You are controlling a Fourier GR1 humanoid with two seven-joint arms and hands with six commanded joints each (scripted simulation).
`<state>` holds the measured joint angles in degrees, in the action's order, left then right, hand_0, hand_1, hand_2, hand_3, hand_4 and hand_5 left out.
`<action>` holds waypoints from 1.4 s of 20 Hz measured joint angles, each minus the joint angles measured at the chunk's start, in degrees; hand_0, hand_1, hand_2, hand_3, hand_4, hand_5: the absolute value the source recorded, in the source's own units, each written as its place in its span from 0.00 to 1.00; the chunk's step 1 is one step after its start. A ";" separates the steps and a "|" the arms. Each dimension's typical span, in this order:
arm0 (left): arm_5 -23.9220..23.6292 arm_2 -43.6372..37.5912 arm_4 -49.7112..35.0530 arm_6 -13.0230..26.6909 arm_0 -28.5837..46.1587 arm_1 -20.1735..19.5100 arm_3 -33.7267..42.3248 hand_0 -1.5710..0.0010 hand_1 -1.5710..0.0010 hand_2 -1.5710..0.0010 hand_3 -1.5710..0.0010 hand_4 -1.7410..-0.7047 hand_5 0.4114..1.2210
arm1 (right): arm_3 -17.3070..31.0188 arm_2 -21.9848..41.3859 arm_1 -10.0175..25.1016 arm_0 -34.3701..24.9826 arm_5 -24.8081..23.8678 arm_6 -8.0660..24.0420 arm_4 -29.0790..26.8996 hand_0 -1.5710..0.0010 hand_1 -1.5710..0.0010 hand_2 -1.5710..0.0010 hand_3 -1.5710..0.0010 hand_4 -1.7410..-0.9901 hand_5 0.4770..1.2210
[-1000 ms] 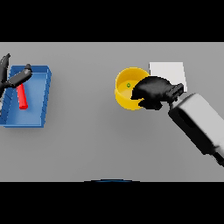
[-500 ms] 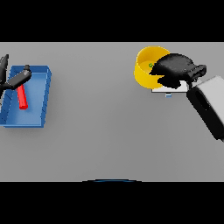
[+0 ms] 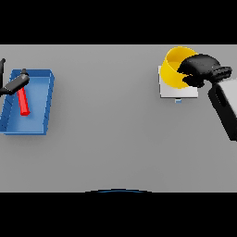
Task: Pick up the red beaker and tilt it to pour out 1 green nut into yellow bowl. Pick up the yellow bowl and place it on the metallic measuring scale.
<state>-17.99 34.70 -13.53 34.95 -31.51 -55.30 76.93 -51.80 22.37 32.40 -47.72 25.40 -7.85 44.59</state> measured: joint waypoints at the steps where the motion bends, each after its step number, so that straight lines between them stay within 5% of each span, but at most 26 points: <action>1: 0.19 0.42 0.13 0.00 -0.47 0.27 -0.25 1.00 1.00 1.00 1.00 0.89 0.43 | 2.18 -0.29 -0.25 -0.38 -1.05 -0.51 0.26 0.00 0.00 0.00 0.17 0.02 1.00; 8: -0.51 1.46 -0.53 -0.53 -0.85 0.08 -0.32 1.00 1.00 1.00 1.00 0.91 0.39 | 12.67 -0.02 -3.81 -2.35 -6.52 -2.21 2.35 0.00 0.05 0.00 0.05 0.02 1.00; 12: -0.83 1.82 -1.58 -0.32 -1.21 -0.52 0.02 1.00 1.00 1.00 1.00 0.90 0.40 | 16.83 -0.67 -4.45 -3.46 -8.57 -3.75 2.91 0.01 0.10 0.00 0.06 0.03 1.00; 14: -1.09 2.75 -1.29 0.00 -2.08 -0.03 -0.75 1.00 1.00 1.00 1.00 0.90 0.41 | 18.62 -0.92 -4.93 -4.62 -8.33 -4.76 3.05 0.02 0.10 0.00 0.26 0.02 1.00; 15: -0.88 2.51 -1.65 -0.24 -1.88 -0.29 -0.55 1.00 1.00 1.00 1.00 0.90 0.41 | 19.34 -1.14 -4.88 -4.63 -7.63 -4.67 2.91 0.02 0.08 0.05 0.35 0.11 1.00; 16: -1.10 2.60 -1.53 -0.08 -1.69 -0.43 -0.28 1.00 1.00 1.00 1.00 0.90 0.41 | 20.08 -1.54 -5.05 -5.03 -6.80 -4.01 2.64 0.03 0.14 0.14 0.42 0.19 0.88; 18: -1.06 3.14 -1.68 -0.03 -2.39 0.20 -1.01 1.00 1.00 1.00 1.00 0.89 0.41 | 20.44 -2.08 -5.34 -5.35 -6.11 -3.09 2.04 0.38 0.45 0.39 0.51 0.32 0.68; 21: -0.87 3.17 -2.04 -0.04 -2.65 0.44 -1.62 1.00 1.00 1.00 1.00 0.90 0.41 | 22.13 -2.02 -5.82 -5.96 -5.61 -4.46 2.01 0.68 0.72 0.62 0.60 0.42 0.50; 28: -0.50 3.45 -1.57 -0.09 -3.59 1.28 -3.03 1.00 1.00 1.00 1.00 0.90 0.40 | 25.99 -1.06 -6.43 -7.68 -5.80 -7.89 3.27 0.93 0.94 0.87 0.74 0.54 0.35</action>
<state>-18.49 38.16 -15.10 34.86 -35.09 -54.02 73.90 -25.81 21.31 25.97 -55.40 19.61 -15.74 47.86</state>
